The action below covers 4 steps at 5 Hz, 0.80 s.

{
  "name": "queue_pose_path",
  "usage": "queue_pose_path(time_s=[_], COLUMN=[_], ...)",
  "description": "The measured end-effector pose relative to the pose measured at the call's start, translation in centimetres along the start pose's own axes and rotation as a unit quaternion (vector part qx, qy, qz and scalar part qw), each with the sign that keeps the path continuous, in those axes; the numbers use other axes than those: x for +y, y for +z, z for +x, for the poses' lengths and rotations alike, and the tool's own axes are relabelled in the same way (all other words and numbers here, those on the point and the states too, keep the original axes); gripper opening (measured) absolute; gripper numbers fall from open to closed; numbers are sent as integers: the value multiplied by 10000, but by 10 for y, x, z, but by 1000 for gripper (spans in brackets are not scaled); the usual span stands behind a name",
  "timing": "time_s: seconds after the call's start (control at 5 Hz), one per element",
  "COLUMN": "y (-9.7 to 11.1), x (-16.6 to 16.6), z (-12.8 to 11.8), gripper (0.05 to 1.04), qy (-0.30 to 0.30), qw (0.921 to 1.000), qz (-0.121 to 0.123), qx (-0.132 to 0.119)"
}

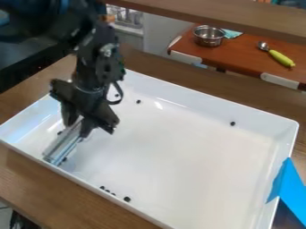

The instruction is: Sweep into pile

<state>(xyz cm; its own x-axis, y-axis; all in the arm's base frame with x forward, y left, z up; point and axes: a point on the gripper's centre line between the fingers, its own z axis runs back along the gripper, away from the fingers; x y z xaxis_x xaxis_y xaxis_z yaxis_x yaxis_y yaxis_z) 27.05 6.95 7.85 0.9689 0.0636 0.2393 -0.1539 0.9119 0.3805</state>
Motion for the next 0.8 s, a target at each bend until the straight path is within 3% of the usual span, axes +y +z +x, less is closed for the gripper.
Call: queue_pose_path(time_s=[0.2, 0.4, 0.6, 0.8], y=[41, 68, 76, 70], x=[-33, -71, -121, -171], z=[-7, 13, 37, 57], gripper=[352, 352, 352, 352], qy=[94, 268, 466, 669], qw=[9972, 9893, 9825, 9822], qz=[-724, -1349, -1673, -1594], qx=[126, 491, 671, 729])
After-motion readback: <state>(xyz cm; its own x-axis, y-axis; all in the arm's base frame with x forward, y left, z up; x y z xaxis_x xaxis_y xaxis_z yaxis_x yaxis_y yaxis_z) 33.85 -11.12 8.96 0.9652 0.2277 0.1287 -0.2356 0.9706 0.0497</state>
